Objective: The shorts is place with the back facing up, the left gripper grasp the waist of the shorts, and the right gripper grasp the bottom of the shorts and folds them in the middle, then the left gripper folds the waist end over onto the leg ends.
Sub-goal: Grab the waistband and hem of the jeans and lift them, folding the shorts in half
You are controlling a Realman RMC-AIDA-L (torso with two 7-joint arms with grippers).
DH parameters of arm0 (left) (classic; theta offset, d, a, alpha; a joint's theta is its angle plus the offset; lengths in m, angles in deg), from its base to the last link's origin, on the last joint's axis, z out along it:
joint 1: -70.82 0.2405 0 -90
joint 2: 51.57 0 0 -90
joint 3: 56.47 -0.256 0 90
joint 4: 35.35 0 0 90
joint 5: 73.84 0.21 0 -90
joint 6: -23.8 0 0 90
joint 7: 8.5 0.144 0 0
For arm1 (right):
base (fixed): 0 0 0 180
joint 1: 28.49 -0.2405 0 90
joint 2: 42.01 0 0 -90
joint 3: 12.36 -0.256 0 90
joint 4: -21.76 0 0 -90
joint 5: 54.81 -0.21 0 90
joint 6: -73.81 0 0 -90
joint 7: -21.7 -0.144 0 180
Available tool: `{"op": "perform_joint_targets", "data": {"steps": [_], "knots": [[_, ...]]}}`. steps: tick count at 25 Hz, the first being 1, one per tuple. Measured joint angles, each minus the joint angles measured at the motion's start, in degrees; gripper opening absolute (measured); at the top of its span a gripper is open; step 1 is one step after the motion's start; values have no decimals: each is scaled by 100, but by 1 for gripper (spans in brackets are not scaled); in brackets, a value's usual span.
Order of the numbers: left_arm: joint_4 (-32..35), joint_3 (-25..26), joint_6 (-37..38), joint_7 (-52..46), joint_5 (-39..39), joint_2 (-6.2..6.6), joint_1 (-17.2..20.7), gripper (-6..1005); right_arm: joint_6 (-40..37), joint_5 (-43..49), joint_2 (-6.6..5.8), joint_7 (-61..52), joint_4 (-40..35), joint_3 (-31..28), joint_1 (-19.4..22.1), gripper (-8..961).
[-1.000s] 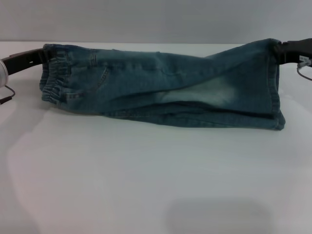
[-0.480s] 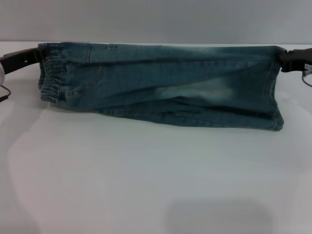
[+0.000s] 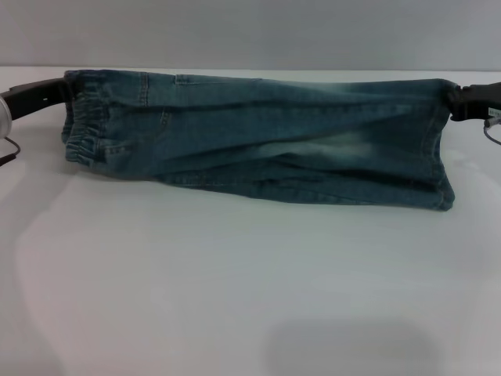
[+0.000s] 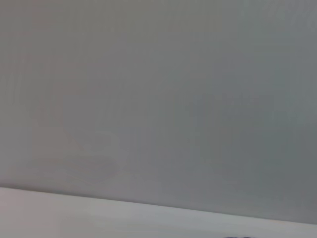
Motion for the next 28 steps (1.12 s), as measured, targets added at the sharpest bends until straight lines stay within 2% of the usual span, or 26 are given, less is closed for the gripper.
{"op": "perform_joint_targets", "data": {"steps": [14,16,17,28], "knots": [[-61,-64,-121,230,-7,-2,-123,52,94,35,14,27,24,376,-62,17],[-61,-73,-150,232,-7,-4,-126,52,117,25,18,27,24,370,-62,172],[-61,-94,-203,236,-17,-4,-129,108,129,23,20,27,24,366,-63,250],[-62,-114,-238,238,-27,-7,-42,666,266,-101,53,27,-49,325,-27,472]]}}
